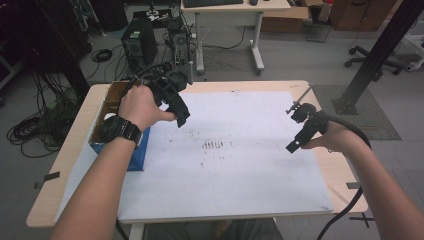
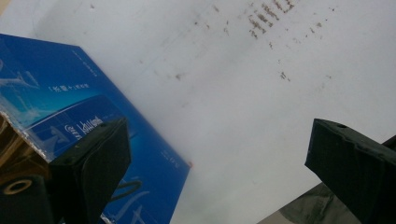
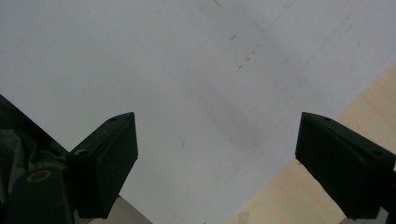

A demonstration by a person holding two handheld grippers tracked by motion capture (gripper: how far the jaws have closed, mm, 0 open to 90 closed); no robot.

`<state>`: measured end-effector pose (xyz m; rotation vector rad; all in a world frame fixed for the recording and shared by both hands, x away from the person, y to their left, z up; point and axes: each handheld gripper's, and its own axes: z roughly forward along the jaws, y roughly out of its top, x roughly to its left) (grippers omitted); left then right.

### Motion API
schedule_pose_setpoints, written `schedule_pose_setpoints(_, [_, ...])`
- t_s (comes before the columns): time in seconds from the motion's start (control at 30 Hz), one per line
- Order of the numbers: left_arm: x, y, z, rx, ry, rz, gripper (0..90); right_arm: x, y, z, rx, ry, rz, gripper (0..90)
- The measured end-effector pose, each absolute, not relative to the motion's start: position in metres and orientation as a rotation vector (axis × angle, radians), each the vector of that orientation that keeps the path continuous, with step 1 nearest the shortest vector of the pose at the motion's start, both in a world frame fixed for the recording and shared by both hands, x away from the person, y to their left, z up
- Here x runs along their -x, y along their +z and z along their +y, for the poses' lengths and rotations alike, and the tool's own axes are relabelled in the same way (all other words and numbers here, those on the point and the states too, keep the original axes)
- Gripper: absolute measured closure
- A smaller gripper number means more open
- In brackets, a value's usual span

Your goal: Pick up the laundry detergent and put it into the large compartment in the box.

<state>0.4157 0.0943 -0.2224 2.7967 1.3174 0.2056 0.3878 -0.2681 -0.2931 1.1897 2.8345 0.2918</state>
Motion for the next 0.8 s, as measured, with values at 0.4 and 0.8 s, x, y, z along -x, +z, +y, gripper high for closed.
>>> schedule_pose_setpoints(0.4, [-0.415, -0.231, 0.09, -2.799, 0.192, 1.309, 7.1, -0.385, -0.291, -0.269, -1.197, 0.286, 2.83, 12.9])
schedule_pose_setpoints(0.8, [-0.415, -0.244, 0.09, -2.809, 0.171, 1.312, 7.1, -0.385, -0.293, -0.267, -1.184, 0.284, 2.839, 12.9])
